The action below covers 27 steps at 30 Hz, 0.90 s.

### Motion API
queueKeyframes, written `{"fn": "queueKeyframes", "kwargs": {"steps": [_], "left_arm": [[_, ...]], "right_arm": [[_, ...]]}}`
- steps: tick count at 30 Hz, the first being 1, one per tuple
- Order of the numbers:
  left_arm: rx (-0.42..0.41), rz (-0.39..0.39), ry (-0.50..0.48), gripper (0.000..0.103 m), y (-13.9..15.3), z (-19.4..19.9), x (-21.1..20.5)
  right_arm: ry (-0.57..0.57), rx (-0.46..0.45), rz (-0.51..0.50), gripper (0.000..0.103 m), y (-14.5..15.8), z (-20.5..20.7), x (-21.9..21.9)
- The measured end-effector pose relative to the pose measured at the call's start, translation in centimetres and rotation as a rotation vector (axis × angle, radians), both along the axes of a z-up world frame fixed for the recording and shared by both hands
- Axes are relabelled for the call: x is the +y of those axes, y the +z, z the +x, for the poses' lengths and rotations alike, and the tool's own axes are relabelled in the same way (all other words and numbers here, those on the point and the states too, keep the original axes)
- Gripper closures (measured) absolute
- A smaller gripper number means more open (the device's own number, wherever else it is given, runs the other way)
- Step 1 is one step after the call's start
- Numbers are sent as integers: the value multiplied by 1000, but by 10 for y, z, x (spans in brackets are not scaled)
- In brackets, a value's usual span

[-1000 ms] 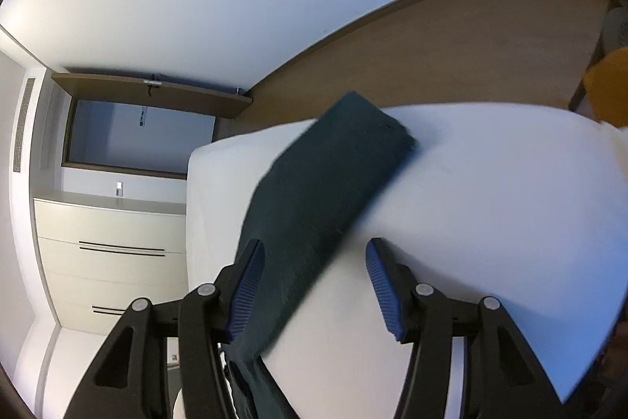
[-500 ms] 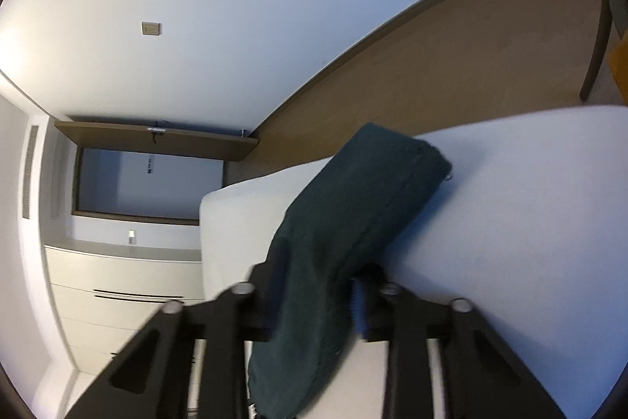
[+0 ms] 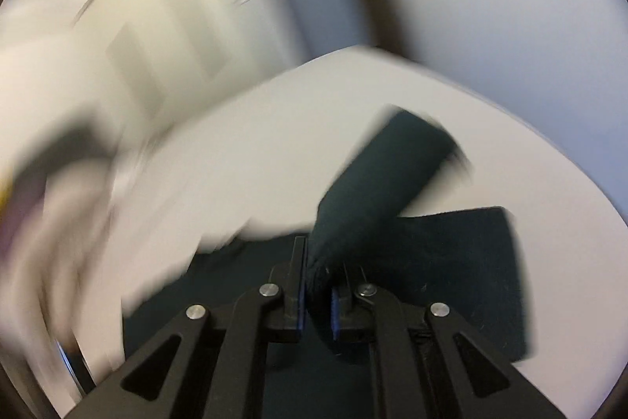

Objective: Fold small clothes

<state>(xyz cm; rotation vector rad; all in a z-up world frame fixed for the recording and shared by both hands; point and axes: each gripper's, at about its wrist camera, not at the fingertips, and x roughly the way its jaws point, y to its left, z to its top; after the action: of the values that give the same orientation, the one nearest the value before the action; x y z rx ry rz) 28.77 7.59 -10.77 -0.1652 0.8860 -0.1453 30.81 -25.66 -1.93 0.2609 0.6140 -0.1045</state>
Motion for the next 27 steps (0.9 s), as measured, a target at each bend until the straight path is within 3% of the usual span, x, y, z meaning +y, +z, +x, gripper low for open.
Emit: {"fn": "queueKeyframes", "kwargs": {"steps": [2, 5, 10, 14, 16, 19, 22, 24, 26, 27], "left_arm": [[40, -180, 32, 31, 7, 0, 12], [108, -374, 13, 30, 13, 7, 13], [241, -638, -54, 30, 5, 27, -8], [301, -778, -58, 28, 1, 38, -24], [317, -819, -44, 18, -4, 42, -29], [380, -856, -26, 18, -18, 55, -35], [383, -859, -2, 18, -21, 60, -34], [382, -844, -12, 21, -19, 63, -43], [398, -814, -59, 49, -19, 67, -58], [412, -788, -80, 72, -20, 68, -64]], "right_arm": [[114, 75, -154, 93, -32, 25, 71], [182, 121, -270, 92, -62, 34, 121], [220, 166, -288, 91, -77, 45, 136], [232, 171, -254, 87, -77, 54, 124], [243, 183, -251, 87, -89, 45, 127], [246, 188, -222, 85, -96, 39, 125], [271, 213, -153, 65, -93, 32, 118], [280, 212, -108, 46, -90, 25, 115], [267, 195, -23, 43, -84, 10, 104], [260, 188, 24, 43, -82, 2, 96]]}}
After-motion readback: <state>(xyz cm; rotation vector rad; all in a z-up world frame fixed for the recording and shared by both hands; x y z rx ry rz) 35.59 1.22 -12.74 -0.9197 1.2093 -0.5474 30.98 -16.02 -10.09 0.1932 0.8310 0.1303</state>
